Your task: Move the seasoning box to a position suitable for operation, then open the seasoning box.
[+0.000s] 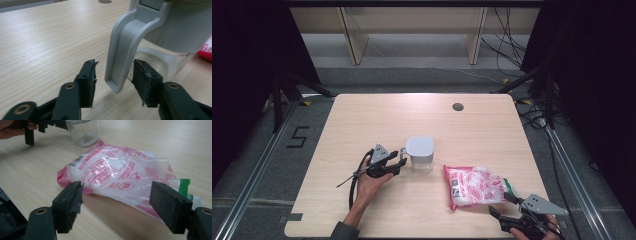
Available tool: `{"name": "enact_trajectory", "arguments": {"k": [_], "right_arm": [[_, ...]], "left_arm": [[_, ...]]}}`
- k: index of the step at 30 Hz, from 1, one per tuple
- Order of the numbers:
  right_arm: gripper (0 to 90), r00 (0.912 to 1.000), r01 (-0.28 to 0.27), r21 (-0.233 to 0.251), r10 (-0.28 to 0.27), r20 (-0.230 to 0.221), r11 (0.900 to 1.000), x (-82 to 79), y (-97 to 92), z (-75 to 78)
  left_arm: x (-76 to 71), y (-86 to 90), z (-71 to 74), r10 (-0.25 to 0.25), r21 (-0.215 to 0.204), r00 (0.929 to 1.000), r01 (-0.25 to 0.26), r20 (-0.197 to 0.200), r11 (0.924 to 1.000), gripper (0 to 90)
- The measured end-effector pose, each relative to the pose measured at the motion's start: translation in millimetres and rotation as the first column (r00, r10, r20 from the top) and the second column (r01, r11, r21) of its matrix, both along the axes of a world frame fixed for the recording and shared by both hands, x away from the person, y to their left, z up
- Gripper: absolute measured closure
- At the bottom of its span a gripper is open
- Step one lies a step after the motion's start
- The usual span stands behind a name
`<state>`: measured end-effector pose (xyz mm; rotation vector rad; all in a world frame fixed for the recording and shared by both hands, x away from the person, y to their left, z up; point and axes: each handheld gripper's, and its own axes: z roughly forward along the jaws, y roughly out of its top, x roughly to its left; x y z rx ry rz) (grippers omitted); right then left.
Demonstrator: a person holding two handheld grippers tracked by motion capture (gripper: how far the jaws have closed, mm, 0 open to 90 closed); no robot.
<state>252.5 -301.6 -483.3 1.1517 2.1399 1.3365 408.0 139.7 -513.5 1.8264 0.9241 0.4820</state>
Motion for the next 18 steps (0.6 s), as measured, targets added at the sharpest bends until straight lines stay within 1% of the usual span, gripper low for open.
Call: {"name": "enact_trajectory", "arguments": {"k": [1,2,3,4,5,6,7,8,9,10,11,12,14,15,16,17,18], "right_arm": [[26.8,1.0000,-0.003,-0.001,0.003,-0.001,1.0000,-0.2,0.7,0.5],[26.8,1.0000,-0.003,-0.001,0.003,-0.001,1.0000,-0.2,0.7,0.5],[26.8,0.9999,0.000,0.001,0.000,0.010,1.0000,0.5,1.1,-0.4],[26.8,1.0000,-0.002,-0.007,0.002,0.004,1.0000,0.5,1.2,-0.2],[26.7,1.0000,-0.008,-0.014,0.007,-0.005,0.9999,0.1,1.1,0.6],[26.7,1.0000,-0.008,-0.014,0.007,-0.005,0.9999,0.1,1.1,0.6],[26.7,0.9999,-0.008,-0.009,0.008,-0.007,0.9999,-0.3,1.4,0.8],[26.7,0.9998,0.007,0.011,-0.007,-0.020,0.9999,-2.7,3.5,0.9],[26.7,0.9998,0.007,0.011,-0.006,-0.018,0.9999,-2.9,3.3,0.8],[26.7,1.0000,-0.002,-0.007,0.003,0.004,1.0000,-1.7,1.5,0.7],[26.7,1.0000,-0.003,-0.004,0.003,0.004,1.0000,-1.5,0.9,0.7],[26.7,1.0000,0.004,0.003,-0.004,-0.007,1.0000,-2.7,1.5,0.9],[26.6,1.0000,-0.001,0.001,0.001,0.001,1.0000,-2.2,1.5,1.1],[26.6,0.9999,-0.009,-0.009,0.009,0.014,0.9999,-1.2,1.3,1.1],[26.5,0.9999,-0.007,-0.011,0.007,0.012,0.9999,-1.0,2.3,0.6],[26.4,0.9999,-0.009,-0.007,0.009,0.006,0.9999,-1.4,2.6,0.9],[26.3,0.9999,-0.008,-0.010,0.008,0.010,0.9999,-1.0,2.5,0.8]], "left_arm": [[-1.2,2.1,1.7,0.006,-0.008,1.0000,-0.006,-0.006,1.0000,44.6],[-2.4,4.2,3.2,0.007,-0.002,0.9999,-0.007,-0.009,1.0000,44.6],[-3.5,5.7,4.5,0.003,0.000,0.9999,-0.003,-0.012,1.0000,43.1],[-4.8,7.2,5.7,0.006,0.000,0.9999,-0.006,-0.015,1.0000,40.6],[-6.9,9.0,7.4,0.020,-0.007,0.9995,-0.021,-0.024,0.9998,36.4],[-8.0,10.2,8.3,0.024,-0.015,0.9993,-0.025,-0.028,0.9996,36.4],[-10.2,12.6,10.3,0.033,-0.019,0.9985,-0.034,-0.043,0.9992,35.2],[-11.5,13.4,11.2,0.034,-0.030,0.9984,-0.035,-0.046,0.9989,34.4],[-13.5,14.6,12.9,0.028,-0.031,0.9987,-0.030,-0.043,0.9991,34.4],[-16.4,16.3,15.4,0.029,-0.025,0.9988,-0.030,-0.041,0.9993,34.4],[-18.0,16.4,17.2,0.028,-0.034,0.9989,-0.029,-0.037,0.9990,34.4],[-19.4,16.9,18.9,0.032,-0.034,0.9988,-0.034,-0.036,0.9989,34.4],[-22.0,17.9,23.5,0.026,-0.042,0.9992,-0.027,-0.031,0.9987,34.2],[-22.7,18.1,25.5,0.023,-0.048,0.9994,-0.025,-0.027,0.9986,34.2],[-23.7,17.5,27.9,0.019,-0.058,0.9994,-0.020,-0.028,0.9981,35.3],[-24.4,17.4,29.6,0.017,-0.059,0.9995,-0.019,-0.026,0.9981,35.9],[-25.3,16.8,32.4,0.010,-0.067,0.9997,-0.012,-0.021,0.9977,36.8]]}}
